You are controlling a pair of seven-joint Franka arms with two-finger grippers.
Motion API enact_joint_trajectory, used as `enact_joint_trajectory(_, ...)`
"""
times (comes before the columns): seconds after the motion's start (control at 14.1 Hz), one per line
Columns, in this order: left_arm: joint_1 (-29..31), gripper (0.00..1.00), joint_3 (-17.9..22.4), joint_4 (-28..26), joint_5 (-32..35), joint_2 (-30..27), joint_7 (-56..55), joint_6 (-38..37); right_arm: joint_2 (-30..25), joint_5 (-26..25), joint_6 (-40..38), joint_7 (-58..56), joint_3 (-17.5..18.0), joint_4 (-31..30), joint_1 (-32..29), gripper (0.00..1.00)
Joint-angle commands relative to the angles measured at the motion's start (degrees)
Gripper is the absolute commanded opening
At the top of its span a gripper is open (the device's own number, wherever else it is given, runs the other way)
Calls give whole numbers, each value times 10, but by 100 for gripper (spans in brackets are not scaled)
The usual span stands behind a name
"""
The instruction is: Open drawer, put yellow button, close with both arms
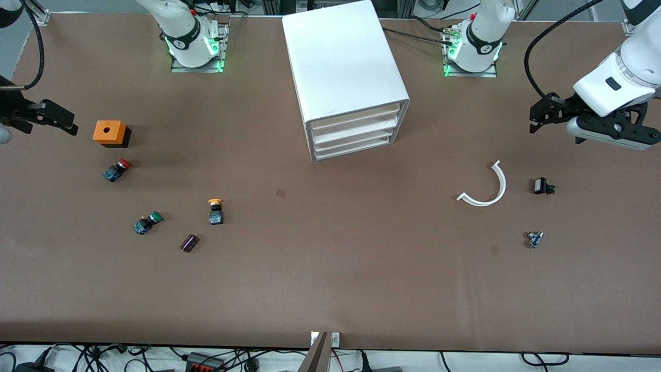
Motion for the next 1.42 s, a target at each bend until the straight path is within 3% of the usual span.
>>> enact_joint_trajectory(0.0,-2,100,-1,20,8,8,4,-13,-14,-5,1,-8,-2,-13,0,100)
enact_joint_trajectory(0.43,-2,100,-1,20,7,7,5,-22,-11,-4,1,-8,-1,-10,0,100)
enact_joint_trajectory(0.64,-9,100,-2,43,6,13,6,-58,-8,-5,2,-9,-1,-9,0,100)
enact_joint_trajectory(0.85,-26,100,-3,54,-21,28,9,-148,4,-5,2,-12,0,-9,3,100)
enact_joint_trajectory(0.99,-43,100,-3,57,-67,52,10,-193,16,1,9,-11,3,-9,3,100)
enact_joint_trajectory(1.35,-51,100,-7,59,-291,138,12,-244,60,4,30,-11,5,-5,34,100)
